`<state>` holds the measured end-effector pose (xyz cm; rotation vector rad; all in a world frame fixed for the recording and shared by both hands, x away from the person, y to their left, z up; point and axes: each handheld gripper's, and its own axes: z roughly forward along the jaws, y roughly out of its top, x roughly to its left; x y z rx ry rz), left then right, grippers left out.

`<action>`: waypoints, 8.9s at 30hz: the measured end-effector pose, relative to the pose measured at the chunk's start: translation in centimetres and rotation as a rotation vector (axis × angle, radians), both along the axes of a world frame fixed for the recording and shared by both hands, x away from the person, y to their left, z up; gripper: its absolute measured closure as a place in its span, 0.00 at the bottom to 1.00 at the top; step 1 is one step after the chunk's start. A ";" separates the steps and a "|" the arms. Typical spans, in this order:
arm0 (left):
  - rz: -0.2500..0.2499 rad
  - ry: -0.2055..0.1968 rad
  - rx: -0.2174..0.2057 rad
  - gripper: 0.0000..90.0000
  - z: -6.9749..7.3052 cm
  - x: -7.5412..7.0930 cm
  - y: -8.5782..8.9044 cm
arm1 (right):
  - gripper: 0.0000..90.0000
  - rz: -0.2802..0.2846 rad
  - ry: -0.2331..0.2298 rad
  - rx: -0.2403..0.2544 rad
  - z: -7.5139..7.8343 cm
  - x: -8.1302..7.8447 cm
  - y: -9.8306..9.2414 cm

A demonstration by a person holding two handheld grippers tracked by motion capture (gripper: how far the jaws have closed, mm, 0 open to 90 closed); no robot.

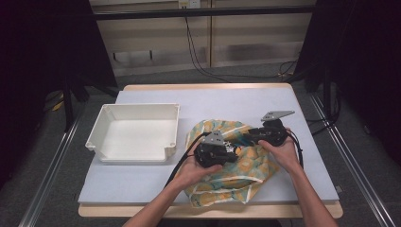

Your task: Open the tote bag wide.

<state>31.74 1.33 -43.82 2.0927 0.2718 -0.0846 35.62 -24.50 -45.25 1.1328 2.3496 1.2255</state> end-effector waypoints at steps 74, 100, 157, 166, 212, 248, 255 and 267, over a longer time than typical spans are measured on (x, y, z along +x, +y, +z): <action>-0.167 -0.016 -0.069 0.74 0.4 -6.1 -1.4 | 0.61 -0.043 -0.053 0.099 3.0 -3.3 -2.7; 0.013 -0.027 -0.021 0.73 -0.9 -2.2 0.6 | 0.41 -0.001 -0.009 0.021 1.7 -11.6 0.1; -0.117 -0.159 0.253 0.60 0.5 -3.0 -5.8 | 0.46 -0.063 -0.003 -0.011 -1.7 -16.3 -3.0; -0.156 -0.217 0.300 0.56 -0.3 -3.8 -6.3 | 0.41 -0.058 -0.004 -0.011 -1.9 -16.2 -3.0; -0.095 -0.091 0.065 1.00 2.1 -2.6 -4.2 | 0.68 -0.039 0.032 0.005 -2.5 -15.3 -2.7; -0.085 -0.077 -0.150 1.00 5.5 -2.9 -2.1 | 0.72 -0.016 -0.041 0.037 -0.8 -15.3 -2.4; -0.093 -0.085 -0.134 1.00 5.3 -3.1 -2.0 | 0.63 -0.046 -0.094 0.077 1.6 -14.9 -3.5; -0.109 -0.095 -0.121 1.00 5.2 -3.5 -1.7 | 0.56 -0.102 -0.190 0.116 5.4 -11.0 -3.9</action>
